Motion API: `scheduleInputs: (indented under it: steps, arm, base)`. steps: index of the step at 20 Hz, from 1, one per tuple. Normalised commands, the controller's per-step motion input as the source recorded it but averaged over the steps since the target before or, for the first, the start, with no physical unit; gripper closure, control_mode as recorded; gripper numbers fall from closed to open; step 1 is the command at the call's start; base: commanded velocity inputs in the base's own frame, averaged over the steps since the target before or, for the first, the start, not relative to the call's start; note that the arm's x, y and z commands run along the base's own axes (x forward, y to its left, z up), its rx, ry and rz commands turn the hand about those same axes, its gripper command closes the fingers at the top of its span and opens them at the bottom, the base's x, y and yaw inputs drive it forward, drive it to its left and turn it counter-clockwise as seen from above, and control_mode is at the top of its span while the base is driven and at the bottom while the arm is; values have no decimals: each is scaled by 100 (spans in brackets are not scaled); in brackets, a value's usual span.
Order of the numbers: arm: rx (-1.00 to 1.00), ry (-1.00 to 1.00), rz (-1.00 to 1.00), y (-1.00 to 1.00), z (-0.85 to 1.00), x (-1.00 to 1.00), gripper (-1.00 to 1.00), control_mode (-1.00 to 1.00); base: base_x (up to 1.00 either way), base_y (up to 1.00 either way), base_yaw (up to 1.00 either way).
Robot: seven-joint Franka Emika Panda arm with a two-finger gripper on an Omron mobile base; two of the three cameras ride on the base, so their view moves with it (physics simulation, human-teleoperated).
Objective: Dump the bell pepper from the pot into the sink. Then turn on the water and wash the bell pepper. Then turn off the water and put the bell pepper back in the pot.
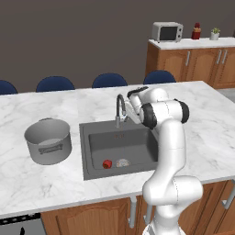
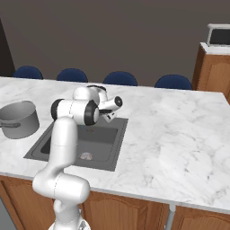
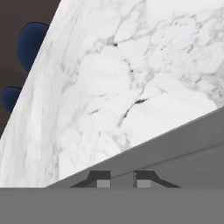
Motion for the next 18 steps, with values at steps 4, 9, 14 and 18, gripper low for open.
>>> scheduleInputs:
  steps: [4, 9, 14, 18]
  arm:
    - [0, 0, 2, 72, 26, 27, 100, -100]
    - [0, -2, 2, 50, 12, 9, 100, -100]
    - [0, -1, 1, 5, 0, 0, 100, -100]
    - [0, -2, 0, 0, 5, 0, 100, -100]
  base:
    - [0, 0, 0]
    - [0, 0, 0]
    - [0, 0, 0]
    - [0, 0, 0]
